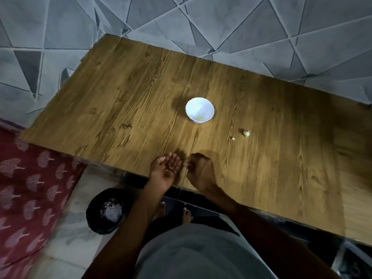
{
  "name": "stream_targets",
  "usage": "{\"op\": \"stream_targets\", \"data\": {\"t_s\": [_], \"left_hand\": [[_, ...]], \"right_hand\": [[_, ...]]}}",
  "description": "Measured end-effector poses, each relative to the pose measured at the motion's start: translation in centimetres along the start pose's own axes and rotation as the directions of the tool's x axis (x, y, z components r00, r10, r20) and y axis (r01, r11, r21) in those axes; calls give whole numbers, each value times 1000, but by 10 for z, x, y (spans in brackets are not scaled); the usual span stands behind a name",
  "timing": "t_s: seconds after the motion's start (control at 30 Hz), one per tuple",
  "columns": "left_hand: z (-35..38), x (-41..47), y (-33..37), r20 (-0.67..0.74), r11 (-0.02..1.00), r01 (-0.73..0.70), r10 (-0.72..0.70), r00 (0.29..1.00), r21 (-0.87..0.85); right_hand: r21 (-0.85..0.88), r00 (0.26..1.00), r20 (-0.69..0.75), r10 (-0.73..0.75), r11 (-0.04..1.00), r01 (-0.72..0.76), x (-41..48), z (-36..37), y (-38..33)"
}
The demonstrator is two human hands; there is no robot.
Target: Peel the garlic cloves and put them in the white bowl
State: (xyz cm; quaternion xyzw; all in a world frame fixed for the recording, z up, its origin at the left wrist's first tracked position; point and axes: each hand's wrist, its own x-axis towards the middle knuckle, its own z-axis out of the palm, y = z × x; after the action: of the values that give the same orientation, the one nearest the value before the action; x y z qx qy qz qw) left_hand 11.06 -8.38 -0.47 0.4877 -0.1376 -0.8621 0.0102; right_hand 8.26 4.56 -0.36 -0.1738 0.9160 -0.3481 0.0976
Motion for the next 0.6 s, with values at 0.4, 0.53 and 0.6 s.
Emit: {"op": "stream_targets", "data": {"t_s": [0.4,0.53,0.6], "left_hand": [[-97,-20,56,-22,904,-48,43,999,-425],[-163,-20,94,-118,834,-150,103,988,-531],[-209,-10,115,-177,827,-178,96,979,-534]], "right_hand": [[-20,913,231,-336,936,350,-26,80,-101],[159,869,337,-362,932,326,-37,138,-132],[161,873,388,-296,954,252,-47,182,-138]]}}
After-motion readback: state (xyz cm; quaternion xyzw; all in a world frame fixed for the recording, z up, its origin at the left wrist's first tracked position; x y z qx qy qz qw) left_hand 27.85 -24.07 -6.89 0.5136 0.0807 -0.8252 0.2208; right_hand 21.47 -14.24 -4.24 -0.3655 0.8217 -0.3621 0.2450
